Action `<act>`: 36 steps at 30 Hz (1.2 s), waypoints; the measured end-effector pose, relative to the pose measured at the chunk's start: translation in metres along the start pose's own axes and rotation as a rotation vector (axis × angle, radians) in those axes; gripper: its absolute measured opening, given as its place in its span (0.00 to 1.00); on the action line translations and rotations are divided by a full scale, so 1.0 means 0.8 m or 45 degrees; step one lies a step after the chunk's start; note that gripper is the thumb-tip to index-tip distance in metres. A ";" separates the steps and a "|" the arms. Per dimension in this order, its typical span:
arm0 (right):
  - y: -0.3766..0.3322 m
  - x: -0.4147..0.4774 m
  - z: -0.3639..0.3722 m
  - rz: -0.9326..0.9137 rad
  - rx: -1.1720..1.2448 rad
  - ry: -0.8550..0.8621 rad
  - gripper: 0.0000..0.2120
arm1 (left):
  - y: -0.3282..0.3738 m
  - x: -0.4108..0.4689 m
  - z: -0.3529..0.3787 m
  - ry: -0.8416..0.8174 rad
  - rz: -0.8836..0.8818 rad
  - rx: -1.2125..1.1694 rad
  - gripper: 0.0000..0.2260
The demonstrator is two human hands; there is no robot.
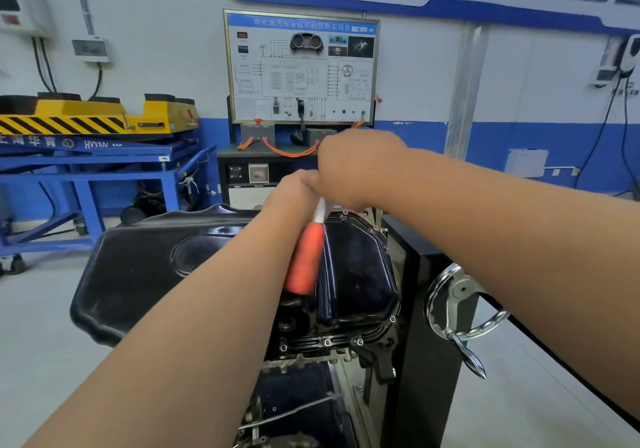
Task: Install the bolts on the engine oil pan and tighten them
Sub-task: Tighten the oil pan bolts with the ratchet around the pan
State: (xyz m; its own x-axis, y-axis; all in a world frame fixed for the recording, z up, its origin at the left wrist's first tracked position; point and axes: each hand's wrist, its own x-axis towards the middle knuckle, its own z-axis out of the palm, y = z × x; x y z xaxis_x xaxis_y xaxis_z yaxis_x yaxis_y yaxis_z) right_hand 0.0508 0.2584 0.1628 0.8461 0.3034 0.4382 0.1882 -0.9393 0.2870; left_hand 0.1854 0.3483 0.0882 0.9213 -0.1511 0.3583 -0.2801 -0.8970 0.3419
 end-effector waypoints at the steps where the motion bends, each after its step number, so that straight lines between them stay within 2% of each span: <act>1: 0.000 -0.001 0.002 0.031 0.056 -0.024 0.09 | 0.002 -0.002 0.001 0.006 -0.021 -0.028 0.14; 3: 0.000 -0.003 0.000 0.016 -0.011 0.043 0.12 | 0.004 -0.003 0.003 0.054 -0.046 -0.041 0.15; 5: 0.001 -0.001 -0.003 -0.097 -0.193 0.120 0.17 | 0.007 -0.014 -0.001 0.141 -0.071 -0.052 0.10; 8: 0.001 0.001 -0.008 -0.196 -0.289 0.113 0.24 | 0.007 -0.016 -0.001 0.073 0.050 0.000 0.08; 11: 0.000 0.002 -0.003 -0.145 -0.231 0.084 0.17 | 0.010 -0.017 -0.008 0.031 0.004 -0.021 0.09; 13: 0.002 0.001 0.002 -0.052 -0.084 0.051 0.12 | 0.010 -0.017 -0.010 -0.098 -0.047 0.007 0.12; 15: 0.002 0.000 0.006 0.049 0.054 0.027 0.13 | 0.011 -0.020 -0.010 -0.175 -0.086 0.035 0.13; 19: 0.009 0.004 0.002 -0.090 -0.061 0.101 0.12 | 0.016 -0.033 -0.011 0.103 -0.075 0.092 0.06; 22: 0.019 0.006 -0.003 -0.199 -0.193 0.146 0.11 | 0.018 -0.036 -0.011 0.102 -0.050 0.013 0.08; 24: 0.018 0.004 -0.002 -0.176 -0.235 0.161 0.06 | 0.017 -0.035 -0.014 0.091 -0.074 -0.069 0.07; 29: 0.012 0.001 0.001 -0.019 -0.178 0.119 0.19 | 0.013 -0.039 -0.014 0.099 -0.118 -0.253 0.04; 31: 0.007 0.001 0.001 0.034 -0.120 0.088 0.22 | 0.013 -0.040 -0.014 0.133 -0.134 -0.372 0.10; 34: 0.007 0.002 -0.004 -0.075 -0.223 0.096 0.16 | 0.015 -0.039 -0.017 0.110 -0.080 -0.155 0.05; 36: 0.014 0.003 -0.007 -0.264 -0.355 0.163 0.05 | 0.016 -0.041 -0.021 0.079 -0.056 -0.084 0.08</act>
State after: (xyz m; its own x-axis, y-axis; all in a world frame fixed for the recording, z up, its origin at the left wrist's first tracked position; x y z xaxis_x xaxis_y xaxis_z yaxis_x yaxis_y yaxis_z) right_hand 0.0522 0.2492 0.1717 0.7319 0.5166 0.4444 0.1909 -0.7814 0.5940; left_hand 0.1468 0.3486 0.0957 0.9153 -0.0844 0.3938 -0.2587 -0.8727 0.4142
